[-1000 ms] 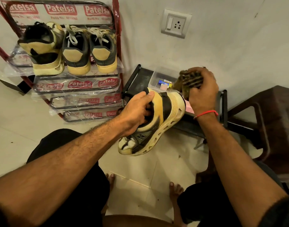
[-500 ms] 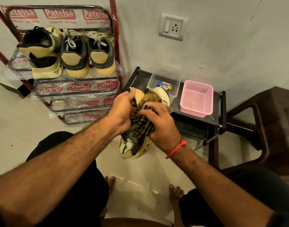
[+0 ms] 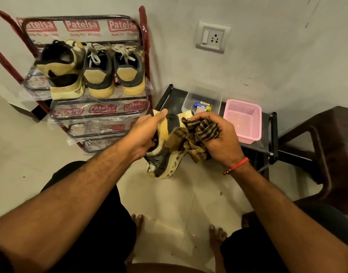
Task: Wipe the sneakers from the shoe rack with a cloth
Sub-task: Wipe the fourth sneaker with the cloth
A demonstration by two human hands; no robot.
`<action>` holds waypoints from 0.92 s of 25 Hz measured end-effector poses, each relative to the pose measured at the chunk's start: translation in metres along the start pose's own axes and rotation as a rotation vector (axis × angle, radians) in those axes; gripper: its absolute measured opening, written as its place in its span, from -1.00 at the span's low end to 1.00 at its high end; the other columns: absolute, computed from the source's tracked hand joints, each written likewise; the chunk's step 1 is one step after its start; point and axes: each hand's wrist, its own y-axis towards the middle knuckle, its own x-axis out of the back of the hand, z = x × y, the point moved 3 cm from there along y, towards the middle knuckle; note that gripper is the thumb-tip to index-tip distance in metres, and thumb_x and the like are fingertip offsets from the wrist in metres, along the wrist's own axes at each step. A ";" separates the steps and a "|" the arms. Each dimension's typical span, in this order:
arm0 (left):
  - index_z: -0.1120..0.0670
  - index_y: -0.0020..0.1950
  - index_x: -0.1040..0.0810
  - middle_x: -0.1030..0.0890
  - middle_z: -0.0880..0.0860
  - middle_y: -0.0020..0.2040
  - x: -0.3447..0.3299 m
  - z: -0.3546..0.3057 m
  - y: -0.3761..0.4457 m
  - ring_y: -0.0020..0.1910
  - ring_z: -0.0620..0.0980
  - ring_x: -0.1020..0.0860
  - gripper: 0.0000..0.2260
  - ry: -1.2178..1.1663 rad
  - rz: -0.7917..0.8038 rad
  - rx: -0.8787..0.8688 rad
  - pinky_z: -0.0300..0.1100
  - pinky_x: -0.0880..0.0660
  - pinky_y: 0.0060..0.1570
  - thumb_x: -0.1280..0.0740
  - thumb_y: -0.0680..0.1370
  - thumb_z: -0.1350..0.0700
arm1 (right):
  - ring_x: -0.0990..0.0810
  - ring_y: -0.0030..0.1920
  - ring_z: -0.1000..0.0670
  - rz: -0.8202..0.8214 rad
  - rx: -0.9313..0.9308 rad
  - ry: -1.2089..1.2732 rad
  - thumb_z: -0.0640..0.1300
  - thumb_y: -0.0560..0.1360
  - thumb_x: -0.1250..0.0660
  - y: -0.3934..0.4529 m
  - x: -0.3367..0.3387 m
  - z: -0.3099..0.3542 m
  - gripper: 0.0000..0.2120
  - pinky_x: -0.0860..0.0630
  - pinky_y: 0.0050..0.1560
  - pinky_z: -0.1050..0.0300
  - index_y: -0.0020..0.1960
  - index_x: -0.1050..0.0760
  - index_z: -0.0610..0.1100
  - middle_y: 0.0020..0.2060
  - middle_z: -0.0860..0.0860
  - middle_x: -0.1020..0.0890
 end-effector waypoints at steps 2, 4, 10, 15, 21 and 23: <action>0.00 0.13 -0.62 -0.73 0.03 0.02 0.002 -0.003 -0.002 0.13 0.06 -0.64 -0.82 0.182 -0.031 -0.043 0.07 -0.47 0.25 -0.33 0.62 -0.04 | -0.63 0.13 0.02 -0.008 0.028 0.067 -0.36 0.47 -0.39 0.002 0.011 0.009 -0.73 -0.56 0.18 0.13 0.13 -0.59 -0.14 0.04 -0.04 -0.66; 0.00 0.15 -0.61 -0.68 0.00 0.04 0.002 -0.006 -0.006 0.10 0.03 -0.61 -0.85 0.478 0.019 -0.098 -0.03 -0.50 0.08 -0.32 0.64 0.00 | -0.64 0.10 0.07 -0.021 -0.011 0.130 -0.43 0.48 -0.37 0.005 0.019 0.006 -0.67 -0.55 0.15 0.19 0.09 -0.58 -0.06 0.01 0.02 -0.67; 0.02 0.34 -0.53 -0.40 0.05 0.26 0.027 -0.015 -0.007 0.27 0.01 -0.39 -0.75 1.212 -0.040 -0.311 -0.13 -0.37 0.22 -0.28 0.66 0.12 | -0.65 0.13 -0.01 -0.048 -0.187 0.174 -0.42 0.48 -0.39 0.007 0.017 -0.012 -0.61 -0.58 0.21 -0.01 0.02 -0.62 0.08 0.03 -0.02 -0.69; 0.10 -0.07 -0.58 -0.58 0.06 -0.08 0.039 -0.021 -0.015 -0.06 0.02 -0.51 -0.76 0.695 -0.297 -0.337 -0.03 -0.48 -0.04 -0.21 0.66 0.02 | -0.67 0.11 -0.04 -0.130 -0.250 0.337 -0.41 0.50 -0.37 0.010 0.015 -0.015 -0.66 -0.59 0.19 -0.08 0.00 -0.63 0.04 0.02 -0.05 -0.70; 0.01 -0.01 -0.62 -0.69 0.04 -0.09 0.025 -0.004 -0.011 -0.04 0.06 -0.67 -0.84 0.619 -0.307 -0.295 0.09 -0.65 -0.02 -0.46 0.52 -0.05 | -0.65 0.14 -0.08 -0.200 -0.385 0.503 -0.28 0.51 -0.39 -0.005 -0.027 -0.010 -0.76 -0.56 0.22 -0.22 0.07 -0.61 0.02 0.07 -0.10 -0.68; 0.03 0.01 -0.65 -0.70 0.04 -0.05 0.020 -0.003 -0.010 -0.04 0.05 -0.68 -0.91 0.468 -0.272 -0.332 0.08 -0.67 -0.04 -0.41 0.55 0.06 | -0.58 0.21 -0.05 -0.051 -0.167 0.300 -0.17 0.49 -0.41 -0.016 -0.047 0.009 -0.70 -0.50 0.31 -0.11 0.21 -0.56 -0.06 0.16 -0.10 -0.62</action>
